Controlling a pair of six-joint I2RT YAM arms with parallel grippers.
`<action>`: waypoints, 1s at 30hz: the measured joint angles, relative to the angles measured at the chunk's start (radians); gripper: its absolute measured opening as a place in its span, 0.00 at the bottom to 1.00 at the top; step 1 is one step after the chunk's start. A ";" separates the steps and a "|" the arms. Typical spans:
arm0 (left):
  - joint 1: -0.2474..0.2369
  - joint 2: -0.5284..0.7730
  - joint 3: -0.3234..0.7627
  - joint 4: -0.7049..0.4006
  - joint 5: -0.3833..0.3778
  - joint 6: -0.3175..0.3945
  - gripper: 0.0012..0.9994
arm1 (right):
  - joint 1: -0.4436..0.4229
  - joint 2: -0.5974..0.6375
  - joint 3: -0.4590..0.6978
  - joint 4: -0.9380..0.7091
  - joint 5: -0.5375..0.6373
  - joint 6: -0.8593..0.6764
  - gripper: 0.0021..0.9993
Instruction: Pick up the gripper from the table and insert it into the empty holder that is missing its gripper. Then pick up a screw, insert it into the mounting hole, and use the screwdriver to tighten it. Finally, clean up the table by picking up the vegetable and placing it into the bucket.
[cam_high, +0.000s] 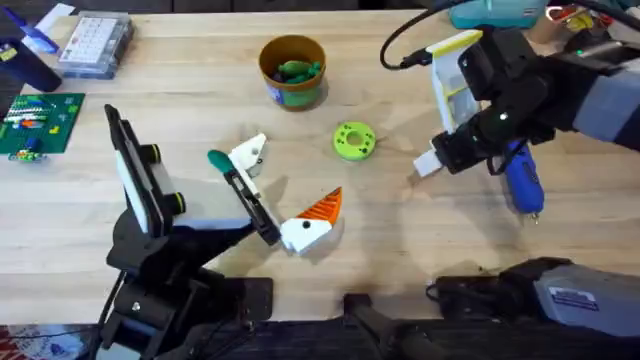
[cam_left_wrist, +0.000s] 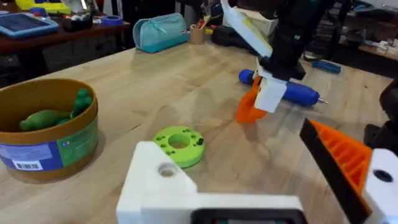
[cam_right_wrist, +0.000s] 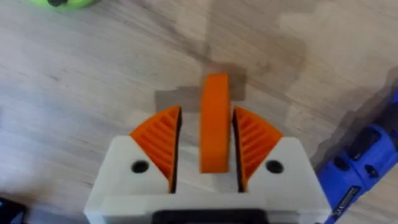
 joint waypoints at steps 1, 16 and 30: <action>0.000 0.000 0.000 0.000 0.000 0.000 1.00 | 0.000 0.002 0.000 0.007 0.000 -0.001 0.45; 0.000 0.000 0.000 0.000 0.000 0.000 1.00 | 0.000 0.002 0.013 0.003 0.069 -0.009 0.02; 0.000 0.000 0.000 0.000 0.000 0.000 1.00 | -0.002 0.001 0.247 -0.180 -0.022 -0.008 0.01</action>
